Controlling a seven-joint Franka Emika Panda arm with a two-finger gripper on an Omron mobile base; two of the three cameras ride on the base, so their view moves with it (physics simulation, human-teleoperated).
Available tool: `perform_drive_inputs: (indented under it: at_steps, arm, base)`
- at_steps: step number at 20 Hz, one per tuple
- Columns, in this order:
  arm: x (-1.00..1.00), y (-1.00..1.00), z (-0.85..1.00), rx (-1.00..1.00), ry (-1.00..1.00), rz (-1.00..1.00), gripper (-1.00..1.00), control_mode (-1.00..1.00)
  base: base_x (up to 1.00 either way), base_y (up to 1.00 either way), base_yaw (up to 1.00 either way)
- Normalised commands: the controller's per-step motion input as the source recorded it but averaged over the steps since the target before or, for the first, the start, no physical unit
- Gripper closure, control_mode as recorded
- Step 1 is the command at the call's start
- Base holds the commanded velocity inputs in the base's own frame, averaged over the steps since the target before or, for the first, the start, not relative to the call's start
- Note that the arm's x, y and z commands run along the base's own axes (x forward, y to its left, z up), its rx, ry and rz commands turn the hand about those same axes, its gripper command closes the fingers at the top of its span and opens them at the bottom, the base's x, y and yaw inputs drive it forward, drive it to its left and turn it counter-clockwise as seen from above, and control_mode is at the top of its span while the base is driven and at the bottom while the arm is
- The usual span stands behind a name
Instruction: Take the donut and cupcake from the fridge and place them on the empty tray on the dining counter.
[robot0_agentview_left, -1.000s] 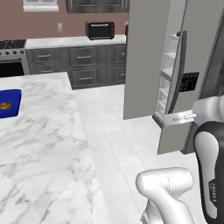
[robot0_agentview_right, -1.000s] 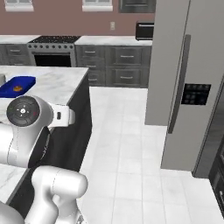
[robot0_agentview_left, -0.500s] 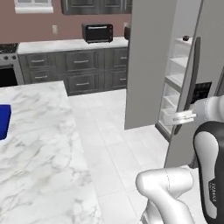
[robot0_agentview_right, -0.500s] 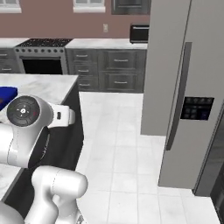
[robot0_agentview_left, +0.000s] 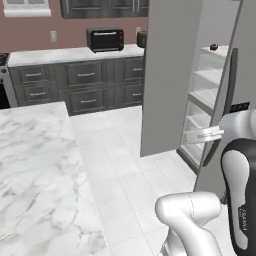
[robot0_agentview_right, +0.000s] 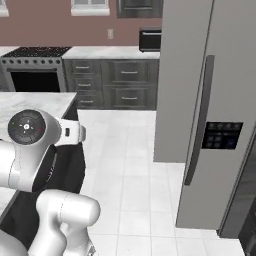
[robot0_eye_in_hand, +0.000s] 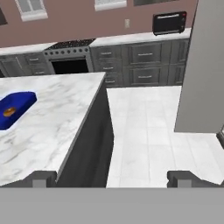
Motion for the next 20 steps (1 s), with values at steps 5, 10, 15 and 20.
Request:
perform_drive_inputs:
  at_steps: [5, 10, 15, 20]
  arm:
    - [0.00, 0.00, 0.00, 0.00, 0.00, 0.00, -1.00, 1.00]
    - [0.00, 0.00, 0.00, 0.00, 0.00, 0.00, -1.00, 1.00]
    - [0.00, 0.00, 0.00, 0.00, 0.00, 0.00, -1.00, 1.00]
    - [0.00, 0.00, 0.00, 0.00, 0.00, 0.00, -1.00, 1.00]
  base:
    - [0.80, 0.00, -0.20]
    - [0.88, 0.00, -0.32]
    - [0.96, 0.00, -0.31]
    - [0.99, 0.20, -0.29]
